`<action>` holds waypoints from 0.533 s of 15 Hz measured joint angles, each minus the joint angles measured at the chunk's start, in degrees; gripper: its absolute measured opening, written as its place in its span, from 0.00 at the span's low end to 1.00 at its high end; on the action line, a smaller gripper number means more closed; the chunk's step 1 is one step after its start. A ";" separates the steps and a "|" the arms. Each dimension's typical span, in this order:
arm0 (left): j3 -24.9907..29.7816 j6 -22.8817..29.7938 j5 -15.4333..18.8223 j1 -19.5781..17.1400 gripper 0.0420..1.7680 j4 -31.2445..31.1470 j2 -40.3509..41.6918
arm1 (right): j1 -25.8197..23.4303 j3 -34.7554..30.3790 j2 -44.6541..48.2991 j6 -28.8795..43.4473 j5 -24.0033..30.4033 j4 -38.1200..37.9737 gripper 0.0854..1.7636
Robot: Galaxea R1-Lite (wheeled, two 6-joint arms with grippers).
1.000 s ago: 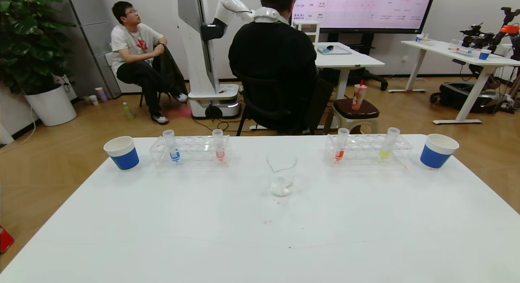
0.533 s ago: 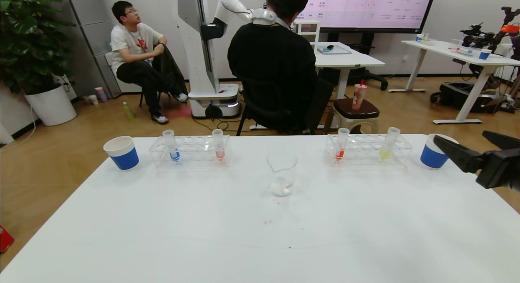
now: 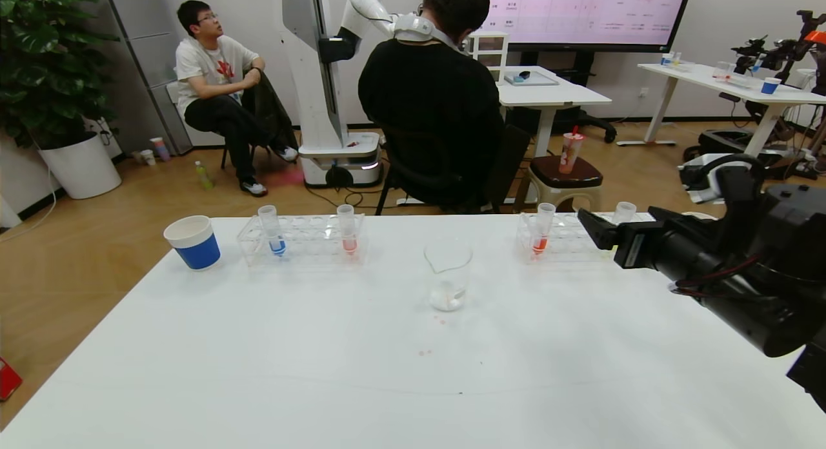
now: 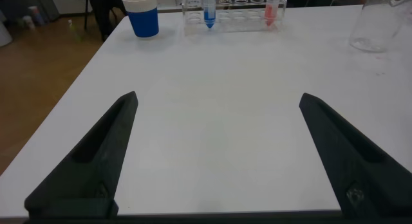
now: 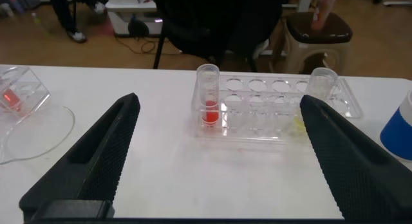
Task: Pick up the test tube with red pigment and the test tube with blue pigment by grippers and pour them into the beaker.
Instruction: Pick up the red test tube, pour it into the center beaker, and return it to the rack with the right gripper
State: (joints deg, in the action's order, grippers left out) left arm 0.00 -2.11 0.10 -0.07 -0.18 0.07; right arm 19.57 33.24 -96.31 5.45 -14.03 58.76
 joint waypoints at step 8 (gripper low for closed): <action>0.00 0.00 0.00 0.00 0.99 0.00 0.00 | -0.59 6.02 -22.76 -0.18 4.61 22.25 0.98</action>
State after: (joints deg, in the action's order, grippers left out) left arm 0.00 -2.11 0.10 -0.07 -0.18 0.07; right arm 18.98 39.27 -119.07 5.27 -9.42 81.01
